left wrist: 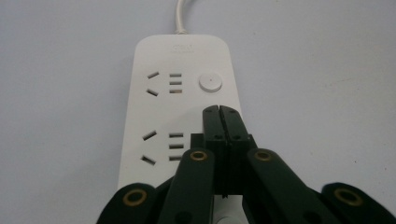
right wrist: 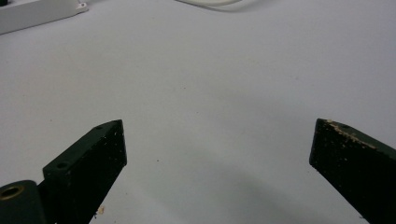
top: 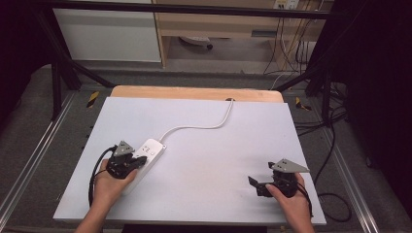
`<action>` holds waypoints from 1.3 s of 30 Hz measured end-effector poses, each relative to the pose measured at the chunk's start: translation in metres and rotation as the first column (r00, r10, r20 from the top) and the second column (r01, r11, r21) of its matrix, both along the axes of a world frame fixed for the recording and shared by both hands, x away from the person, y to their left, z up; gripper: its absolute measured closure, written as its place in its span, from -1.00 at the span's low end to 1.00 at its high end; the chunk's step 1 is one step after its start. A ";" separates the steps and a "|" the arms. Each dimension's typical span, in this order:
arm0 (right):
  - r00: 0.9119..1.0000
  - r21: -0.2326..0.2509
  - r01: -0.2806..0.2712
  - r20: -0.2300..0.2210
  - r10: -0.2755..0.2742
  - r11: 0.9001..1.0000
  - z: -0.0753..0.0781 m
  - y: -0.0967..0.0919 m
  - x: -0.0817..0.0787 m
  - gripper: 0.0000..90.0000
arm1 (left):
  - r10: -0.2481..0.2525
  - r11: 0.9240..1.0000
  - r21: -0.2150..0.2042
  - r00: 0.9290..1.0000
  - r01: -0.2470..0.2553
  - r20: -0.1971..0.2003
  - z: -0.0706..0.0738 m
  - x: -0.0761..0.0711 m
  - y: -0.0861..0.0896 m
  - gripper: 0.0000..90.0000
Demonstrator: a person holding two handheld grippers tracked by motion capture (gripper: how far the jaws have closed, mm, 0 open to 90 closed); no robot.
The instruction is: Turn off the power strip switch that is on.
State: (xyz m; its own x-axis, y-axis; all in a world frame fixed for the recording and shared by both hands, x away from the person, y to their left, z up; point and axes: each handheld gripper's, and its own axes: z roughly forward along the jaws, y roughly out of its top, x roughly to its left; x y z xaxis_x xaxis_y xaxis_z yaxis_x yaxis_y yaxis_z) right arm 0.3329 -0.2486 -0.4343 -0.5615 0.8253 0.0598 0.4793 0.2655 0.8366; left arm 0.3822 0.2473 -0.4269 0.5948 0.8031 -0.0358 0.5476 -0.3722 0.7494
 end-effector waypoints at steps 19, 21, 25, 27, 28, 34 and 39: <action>1.000 0.000 -0.001 -0.001 0.001 1.000 0.000 0.000 0.000 -0.90 | 0.004 1.000 -0.004 1.000 -0.004 0.016 0.001 -0.001 0.000 1.00; 1.000 -0.002 -0.001 0.000 0.001 1.000 0.000 0.000 0.000 -0.90 | 0.003 1.000 -0.004 1.000 -0.003 0.017 0.001 -0.001 0.000 1.00; 1.000 -0.002 -0.001 -0.002 0.001 1.000 0.000 0.001 0.000 -0.90 | 0.002 1.000 -0.005 1.000 -0.002 0.017 0.001 -0.001 0.000 1.00; 1.000 -0.002 -0.002 -0.001 0.002 1.000 0.000 0.001 0.000 -0.90 | 0.002 1.000 -0.004 1.000 -0.002 0.018 0.001 -0.001 0.000 1.00; 1.000 -0.001 -0.002 -0.002 0.002 1.000 0.000 0.001 0.000 -0.90 | 0.001 1.000 -0.003 1.000 -0.001 0.019 0.002 -0.001 0.000 1.00; 1.000 -0.001 -0.001 0.002 0.001 1.000 0.000 0.000 0.000 -0.90 | -0.003 1.000 -0.007 1.000 0.003 0.019 0.002 -0.002 0.001 1.00; 1.000 0.000 0.001 -0.003 -0.001 1.000 0.000 0.000 0.000 -0.90 | -0.002 1.000 -0.009 1.000 0.002 0.021 0.002 -0.002 0.001 1.00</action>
State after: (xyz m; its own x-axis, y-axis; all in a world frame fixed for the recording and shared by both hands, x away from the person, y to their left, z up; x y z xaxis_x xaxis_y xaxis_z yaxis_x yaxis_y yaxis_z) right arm 0.3325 -0.2482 -0.4341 -0.5607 0.8257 0.0614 0.4823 0.2654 0.8348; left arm 0.3806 0.2483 -0.4252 0.5973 0.8014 -0.0309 0.5310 -0.3663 0.7641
